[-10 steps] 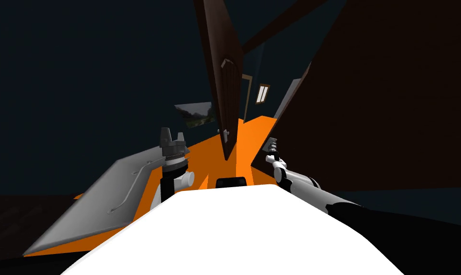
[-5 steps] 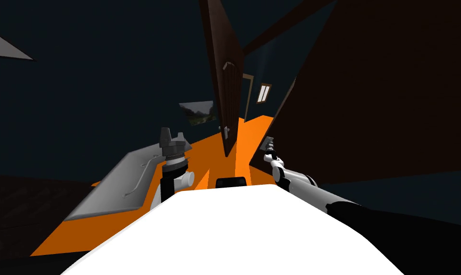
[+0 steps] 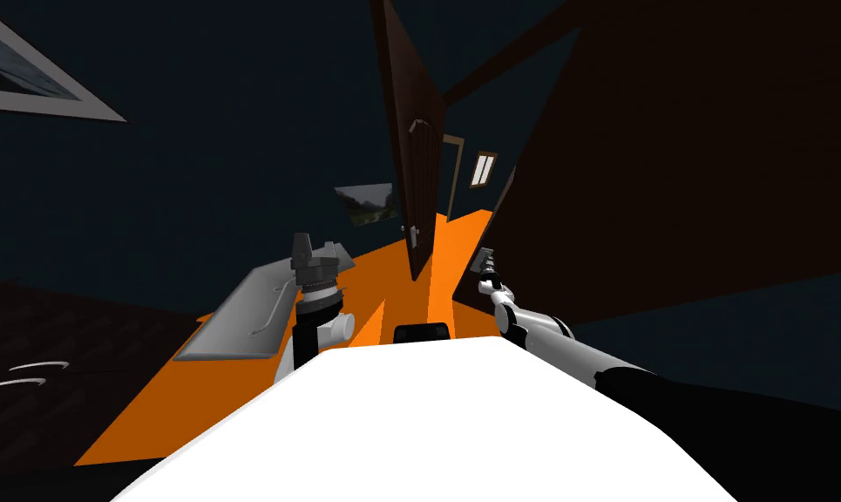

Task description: Pull the door open

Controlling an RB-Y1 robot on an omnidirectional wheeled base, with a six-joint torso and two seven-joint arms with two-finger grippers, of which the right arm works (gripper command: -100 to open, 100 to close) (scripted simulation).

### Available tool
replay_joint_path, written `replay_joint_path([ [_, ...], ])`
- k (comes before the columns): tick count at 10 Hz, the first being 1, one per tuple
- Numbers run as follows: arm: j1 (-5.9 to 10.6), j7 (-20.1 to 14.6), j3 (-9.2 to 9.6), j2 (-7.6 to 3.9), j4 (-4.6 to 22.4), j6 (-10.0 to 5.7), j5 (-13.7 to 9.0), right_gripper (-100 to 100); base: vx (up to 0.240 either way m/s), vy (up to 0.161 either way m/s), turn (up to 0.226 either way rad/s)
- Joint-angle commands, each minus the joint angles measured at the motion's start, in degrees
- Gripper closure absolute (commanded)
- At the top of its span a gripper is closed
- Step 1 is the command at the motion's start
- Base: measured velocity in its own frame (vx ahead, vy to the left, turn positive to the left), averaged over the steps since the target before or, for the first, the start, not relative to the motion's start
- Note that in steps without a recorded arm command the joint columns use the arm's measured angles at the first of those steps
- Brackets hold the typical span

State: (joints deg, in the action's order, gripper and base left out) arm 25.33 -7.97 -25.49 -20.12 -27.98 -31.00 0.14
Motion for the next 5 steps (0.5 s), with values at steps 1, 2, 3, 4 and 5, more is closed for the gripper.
replay_joint_path([
  [1,0.00,0.00,0.00,0.00,0.00,0.00,0.00,100,-0.094,0.009,0.019],
  [2,0.04,-0.35,0.71,0.37,0.25,-0.03,0.30,100,-0.139,-0.016,0.036],
  [3,0.16,-0.60,1.19,0.54,0.18,-0.05,0.49,100,-0.201,-0.047,0.057],
  [4,0.29,-0.90,1.78,0.73,0.09,-0.08,0.73,100,-0.221,-0.060,0.069],
  [5,0.44,-1.24,2.43,0.95,-0.01,-0.10,1.00,100,-0.210,-0.063,0.067],
])
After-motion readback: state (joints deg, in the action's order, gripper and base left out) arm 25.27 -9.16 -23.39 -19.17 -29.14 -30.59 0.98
